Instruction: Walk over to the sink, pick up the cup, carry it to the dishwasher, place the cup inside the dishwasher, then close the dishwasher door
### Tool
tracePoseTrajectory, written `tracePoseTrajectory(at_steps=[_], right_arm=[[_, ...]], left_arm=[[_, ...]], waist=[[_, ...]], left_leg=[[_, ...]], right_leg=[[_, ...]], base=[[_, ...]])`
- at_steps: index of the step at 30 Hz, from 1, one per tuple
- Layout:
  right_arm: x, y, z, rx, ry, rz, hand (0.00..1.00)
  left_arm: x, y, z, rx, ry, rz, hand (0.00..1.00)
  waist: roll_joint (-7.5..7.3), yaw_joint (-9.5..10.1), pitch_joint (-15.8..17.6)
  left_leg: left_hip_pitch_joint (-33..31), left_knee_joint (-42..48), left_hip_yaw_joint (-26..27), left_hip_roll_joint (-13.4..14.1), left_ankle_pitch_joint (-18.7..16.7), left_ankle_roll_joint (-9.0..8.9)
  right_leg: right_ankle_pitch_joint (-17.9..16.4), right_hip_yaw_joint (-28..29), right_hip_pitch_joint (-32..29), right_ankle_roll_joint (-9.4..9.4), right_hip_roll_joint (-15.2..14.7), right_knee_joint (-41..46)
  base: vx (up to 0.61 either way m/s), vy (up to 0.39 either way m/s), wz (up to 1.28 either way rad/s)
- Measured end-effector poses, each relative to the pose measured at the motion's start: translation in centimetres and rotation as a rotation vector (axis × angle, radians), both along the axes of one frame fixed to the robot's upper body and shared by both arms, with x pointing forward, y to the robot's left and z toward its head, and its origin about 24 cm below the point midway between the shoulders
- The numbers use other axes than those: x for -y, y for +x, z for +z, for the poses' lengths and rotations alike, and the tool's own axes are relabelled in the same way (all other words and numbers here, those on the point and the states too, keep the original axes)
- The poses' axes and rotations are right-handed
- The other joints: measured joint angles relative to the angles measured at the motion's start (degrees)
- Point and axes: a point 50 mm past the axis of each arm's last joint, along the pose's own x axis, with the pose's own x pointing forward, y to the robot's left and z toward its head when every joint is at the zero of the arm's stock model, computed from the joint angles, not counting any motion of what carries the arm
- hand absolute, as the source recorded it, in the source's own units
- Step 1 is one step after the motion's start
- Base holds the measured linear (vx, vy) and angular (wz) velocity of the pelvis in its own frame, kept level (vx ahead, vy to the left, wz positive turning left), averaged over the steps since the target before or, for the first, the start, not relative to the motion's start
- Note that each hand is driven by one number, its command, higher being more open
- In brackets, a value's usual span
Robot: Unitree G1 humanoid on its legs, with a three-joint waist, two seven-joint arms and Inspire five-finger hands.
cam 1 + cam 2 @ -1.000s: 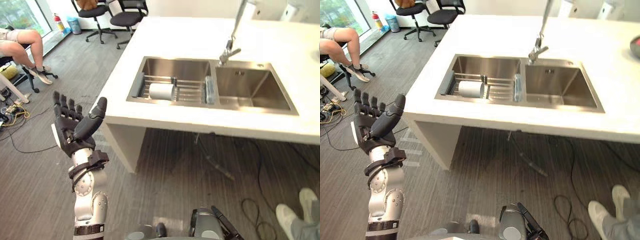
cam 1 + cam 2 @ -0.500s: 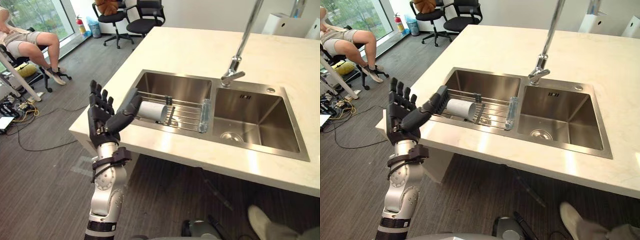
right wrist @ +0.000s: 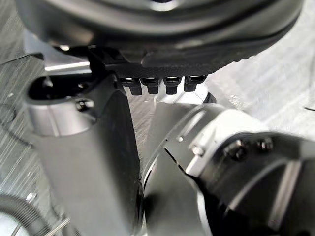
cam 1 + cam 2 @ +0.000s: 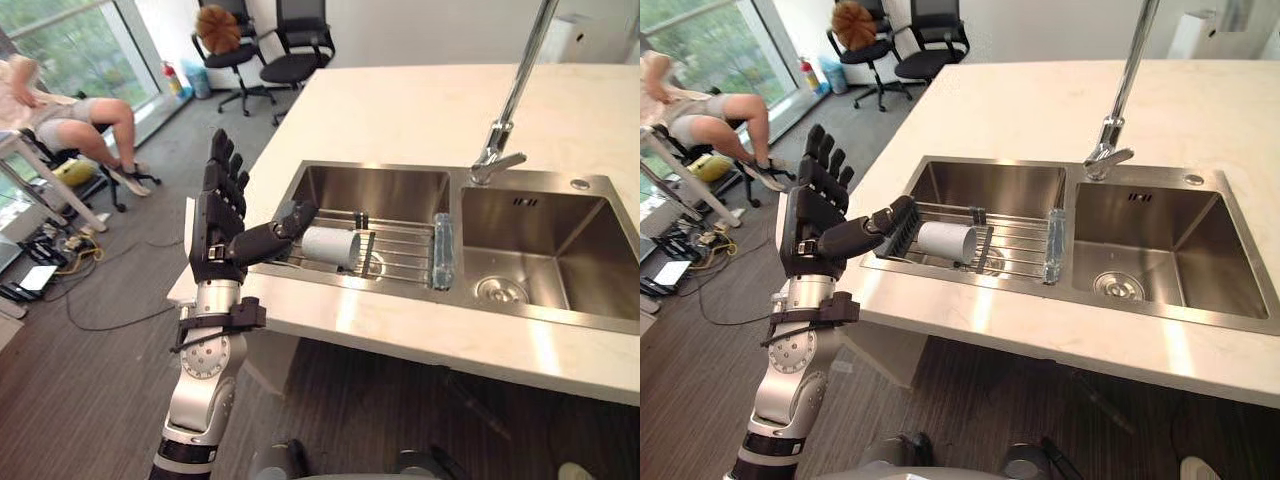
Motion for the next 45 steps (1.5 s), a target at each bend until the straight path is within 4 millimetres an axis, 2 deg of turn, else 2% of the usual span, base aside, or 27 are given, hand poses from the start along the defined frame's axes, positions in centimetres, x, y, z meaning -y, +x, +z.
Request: tracePoseTrajectory(at_steps=[3,5,11,15,20,21,29,33,36,38,40,45], right_arm=[[0.3,0.1,0.0,-0.001,-0.013,0.001,1.0],[0.4,0.0,0.0,-0.006,-0.014,-0.018,1.0],[0.3,-0.4,-0.1,-0.028,-0.003,-0.044,1.0],[0.2,-0.4,-0.1,-0.033,0.005,-0.047,1.0],[0.4,-0.3,0.0,-0.035,0.015,-0.021,1.0],[0.4,-0.3,0.1,-0.036,0.017,-0.024,1.0],[0.1,-0.3,0.0,-0.024,0.049,-0.063,1.0],[0.2,-0.4,0.1,-0.035,0.077,-0.106,1.0],[0.3,-0.3,0.1,-0.045,0.087,-0.116,1.0],[0.5,0.0,0.2,-0.052,0.094,-0.105,1.0],[0.5,0.3,0.3,-0.055,0.095,-0.095,1.0],[0.4,0.3,0.3,-0.089,0.088,-0.042,1.0]], left_arm=[[0.2,0.3,-0.6,-0.043,0.034,-0.029,1.0],[0.9,0.9,-1.6,-0.098,0.086,-0.088,1.0],[2.9,0.9,-3.9,-0.207,0.204,-0.283,1.0],[2.4,1.1,-3.8,-0.206,0.274,-0.277,1.0],[1.8,2.9,-2.1,-0.106,0.578,-0.16,1.0],[1.6,3.4,-1.0,-0.05,0.642,-0.106,1.0],[1.6,4.7,3.6,0.187,0.767,0.049,1.0],[2.2,4.3,4.2,0.261,0.906,0.043,1.0],[3.2,4.3,3.6,0.249,1.056,-0.084,1.0],[4.2,4.1,1.6,0.147,1.195,-0.256,1.0],[4.6,4.1,-0.4,0.052,1.276,-0.339,1.0],[3.1,5.0,-0.7,0.01,1.346,-0.29,1.0]], waist=[[1.47,-0.61,-0.9],[1.78,-0.81,-1.1],[1.99,-1.4,-1.1],[2.09,-2.42,-1.2],[1.99,-2.64,-1.2],[1.97,-2.67,-1.2],[1.91,-3.23,-1.2],[1.67,-3.23,-1.4],[1.65,-3.59,-1.5],[1.67,-3.99,-1.7],[1.71,-4.37,-1.8],[1.34,-4.89,-2.5]], left_leg=[[2.8,-7.6,-0.5,0.0,0.4,-0.64],[3.6,-9.3,-0.7,-0.1,0.4,-0.64],[3.8,-9.8,-1.2,0.2,-0.4,-1.4],[3.9,-9.8,-1.2,0.9,-0.8,-1.55],[3.9,-9.8,-0.9,1.3,-1.0,-1.96],[3.9,-9.8,-0.6,1.3,-1.0,-1.84],[4.6,-9.7,-0.5,1.3,-1.3,-1.72],[5.1,-9.7,0.0,1.3,-2.1,-2.16],[5.1,-9.7,0.0,1.3,-2.1,-2.17],[5.1,-9.8,0.0,1.3,-2.1,-2.2],[5.1,-9.8,0.2,1.3,-2.1,-2.2],[5.5,-9.8,0.1,1.2,-2.0,-1.98]], right_leg=[[1.4,-0.6,0.3,0.92,1.0,-2.4],[3.3,-1.0,1.7,1.64,1.2,-5.2],[5.8,-2.0,4.1,1.41,2.1,-10.6],[7.0,-2.3,5.1,0.18,3.0,-13.3],[8.9,-2.2,5.2,1.44,3.3,-14.4],[9.0,-1.9,5.1,1.56,3.4,-14.6],[9.0,-1.4,5.4,1.65,3.3,-14.8],[8.9,-0.7,5.4,1.45,3.3,-15.0],[9.0,-0.7,5.3,1.38,3.3,-15.0],[9.2,-0.7,5.2,1.62,3.3,-15.1],[9.3,-0.4,5.0,1.77,3.4,-15.2],[10.2,-0.7,6.1,1.86,3.4,-16.4]], base=[[0.09,0.14,0.05],[0.02,0.078,0.01],[-0.05,0.038,-0.01],[-0.01,-0.002,-0.12],[0.05,-0.017,-0.07],[0.05,-0.012,-0.11],[0.02,-0.002,-0.06],[-0.08,0.02,-0.11],[-0.03,0.004,-0.02],[0.01,-0.002,-0.02],[0.02,-0.005,-0.07],[0.01,-0.002,-0.01]])
